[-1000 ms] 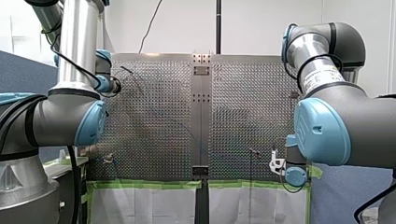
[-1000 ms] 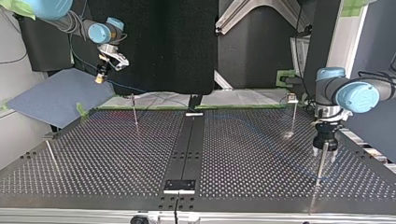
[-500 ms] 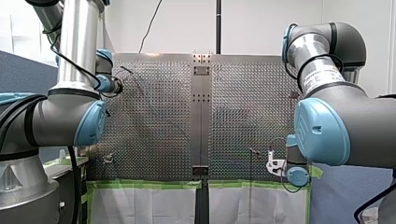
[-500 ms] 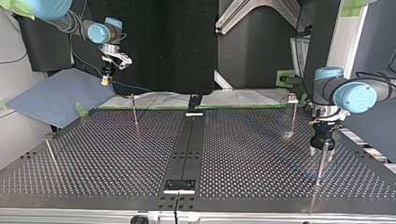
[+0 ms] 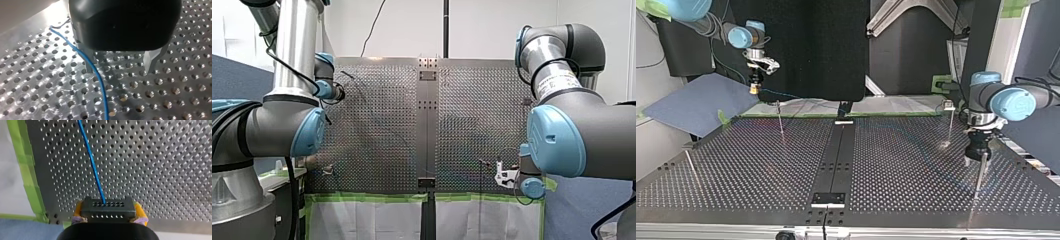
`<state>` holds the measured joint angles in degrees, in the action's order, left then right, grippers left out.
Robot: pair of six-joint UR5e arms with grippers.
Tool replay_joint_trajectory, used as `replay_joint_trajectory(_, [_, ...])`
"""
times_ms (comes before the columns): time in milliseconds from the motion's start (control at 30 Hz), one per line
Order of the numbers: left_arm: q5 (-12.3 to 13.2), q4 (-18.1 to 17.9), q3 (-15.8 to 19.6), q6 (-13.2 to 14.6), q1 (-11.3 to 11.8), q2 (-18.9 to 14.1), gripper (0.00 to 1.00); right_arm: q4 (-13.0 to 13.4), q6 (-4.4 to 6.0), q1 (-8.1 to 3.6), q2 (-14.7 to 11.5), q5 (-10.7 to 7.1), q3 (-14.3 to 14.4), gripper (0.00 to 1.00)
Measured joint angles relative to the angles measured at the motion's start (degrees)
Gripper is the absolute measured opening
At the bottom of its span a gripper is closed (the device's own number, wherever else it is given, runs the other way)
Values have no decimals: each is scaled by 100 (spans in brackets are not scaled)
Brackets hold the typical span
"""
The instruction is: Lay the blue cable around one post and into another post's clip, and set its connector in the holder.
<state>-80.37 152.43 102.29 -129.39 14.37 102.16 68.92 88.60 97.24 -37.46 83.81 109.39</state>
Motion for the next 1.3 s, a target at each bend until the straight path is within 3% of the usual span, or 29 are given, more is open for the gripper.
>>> replay_joint_trajectory(200, [-93, 190, 0, 123, -108, 0, 99, -23, -7, -5, 2, -329, -15, 0])
replay_joint_trajectory(500, [-517, 630, 7, 553, -325, -18, 99, -35, -16, 11, 3, -826, -17, 0])
replay_joint_trajectory(833, [-1032, 1146, 30, 1055, -753, -97, 99, -42, -14, 33, 2, -1330, -17, 0])
replay_joint_trajectory(1133, [-1262, 1402, 359, 1126, -1155, -363, 99, -69, -16, 38, 3, -1796, -17, 0])
replay_joint_trajectory(1300, [-1389, 1550, 589, 1126, -1198, -590, 99, -74, -14, 44, 3, -2041, -17, 0])
